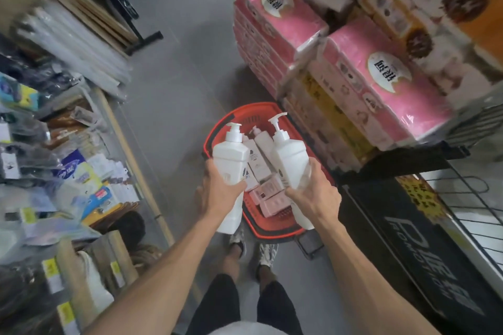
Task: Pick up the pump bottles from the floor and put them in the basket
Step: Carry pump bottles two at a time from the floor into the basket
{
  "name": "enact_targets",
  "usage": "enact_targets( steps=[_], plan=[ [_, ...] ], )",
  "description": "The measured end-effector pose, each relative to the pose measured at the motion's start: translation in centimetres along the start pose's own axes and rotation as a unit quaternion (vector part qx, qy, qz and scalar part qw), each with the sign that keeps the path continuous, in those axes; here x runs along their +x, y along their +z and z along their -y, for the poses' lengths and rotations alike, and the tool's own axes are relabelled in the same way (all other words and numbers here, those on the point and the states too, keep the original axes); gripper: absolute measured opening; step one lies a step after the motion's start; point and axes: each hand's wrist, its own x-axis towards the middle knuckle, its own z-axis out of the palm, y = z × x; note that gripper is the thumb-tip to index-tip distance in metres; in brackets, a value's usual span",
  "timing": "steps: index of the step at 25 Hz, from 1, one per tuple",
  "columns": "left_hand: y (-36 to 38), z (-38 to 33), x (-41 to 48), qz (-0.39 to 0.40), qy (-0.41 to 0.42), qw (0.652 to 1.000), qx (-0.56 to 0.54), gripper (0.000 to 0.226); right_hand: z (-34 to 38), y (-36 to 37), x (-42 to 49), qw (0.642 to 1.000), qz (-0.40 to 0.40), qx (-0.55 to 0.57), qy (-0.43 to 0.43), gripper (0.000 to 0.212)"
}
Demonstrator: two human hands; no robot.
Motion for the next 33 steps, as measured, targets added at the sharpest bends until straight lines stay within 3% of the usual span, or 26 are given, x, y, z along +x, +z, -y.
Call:
enact_targets(
  steps=[9,21,28,33],
  plan=[
    [7.2,1.7,11.2,0.059,0.017,0.998,-0.010,0.075,-0.7,7.0,8.7,0.999,-0.002,-0.015,0.033,0.081],
    [19.4,5.7,19.9,0.079,-0.084,0.993,0.007,0.081,-5.0,16.2,19.9,0.997,0.053,-0.060,0.011,0.087],
    [27.1,6.6,24.3,0.083,-0.167,0.980,-0.075,0.075,-8.5,22.2,26.5,0.990,0.063,-0.126,-0.009,0.085],
    [31.2,7.4,27.2,0.090,-0.185,0.974,-0.099,0.077,-9.9,26.1,30.2,0.987,0.086,-0.132,-0.008,0.095]
  ],
)
